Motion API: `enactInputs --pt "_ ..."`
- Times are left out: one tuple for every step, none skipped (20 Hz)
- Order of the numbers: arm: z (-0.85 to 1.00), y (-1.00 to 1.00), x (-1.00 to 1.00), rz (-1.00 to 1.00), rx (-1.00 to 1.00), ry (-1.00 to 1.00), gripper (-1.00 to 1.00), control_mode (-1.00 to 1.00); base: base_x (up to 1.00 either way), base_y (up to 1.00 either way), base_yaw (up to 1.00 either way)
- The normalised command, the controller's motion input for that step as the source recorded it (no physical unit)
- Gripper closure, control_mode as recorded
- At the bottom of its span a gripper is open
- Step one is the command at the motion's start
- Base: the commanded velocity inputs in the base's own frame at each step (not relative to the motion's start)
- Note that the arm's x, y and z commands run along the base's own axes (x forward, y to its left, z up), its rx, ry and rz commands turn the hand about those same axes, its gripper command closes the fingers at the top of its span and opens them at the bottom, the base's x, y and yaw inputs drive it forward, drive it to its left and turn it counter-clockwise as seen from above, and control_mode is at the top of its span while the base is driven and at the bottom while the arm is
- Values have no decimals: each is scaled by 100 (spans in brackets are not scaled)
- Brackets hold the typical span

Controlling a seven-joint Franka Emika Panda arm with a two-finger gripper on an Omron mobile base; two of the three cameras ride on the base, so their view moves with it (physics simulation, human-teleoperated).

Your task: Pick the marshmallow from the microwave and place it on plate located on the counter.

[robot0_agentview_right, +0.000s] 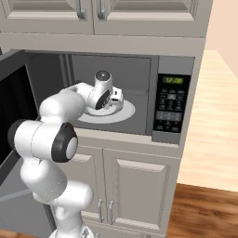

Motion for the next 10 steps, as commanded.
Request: enactInputs --pt "0 0 0 0 0 0 100 -100 0 0 0" --pt "0 0 -1 0 0 0 100 -100 0 0 0" --pt "0 0 -6 0 0 -3 100 -100 0 0 0" --pt "7 0 -23 0 0 -3 100 -100 0 0 0" --pt "11 0 -56 0 0 -4 100 -100 0 0 0" --pt "15 0 -62 0 0 0 100 -100 0 0 0" --pt "15 0 -61 -1 0 0 100 -100 0 0 0" --pt "18 0 -65 -5 0 -3 100 -100 0 0 0" --pt "26 0 -80 -4 0 -2 100 -100 0 0 0" --pt "30 0 -88 -6 0 -3 100 -100 0 0 0"
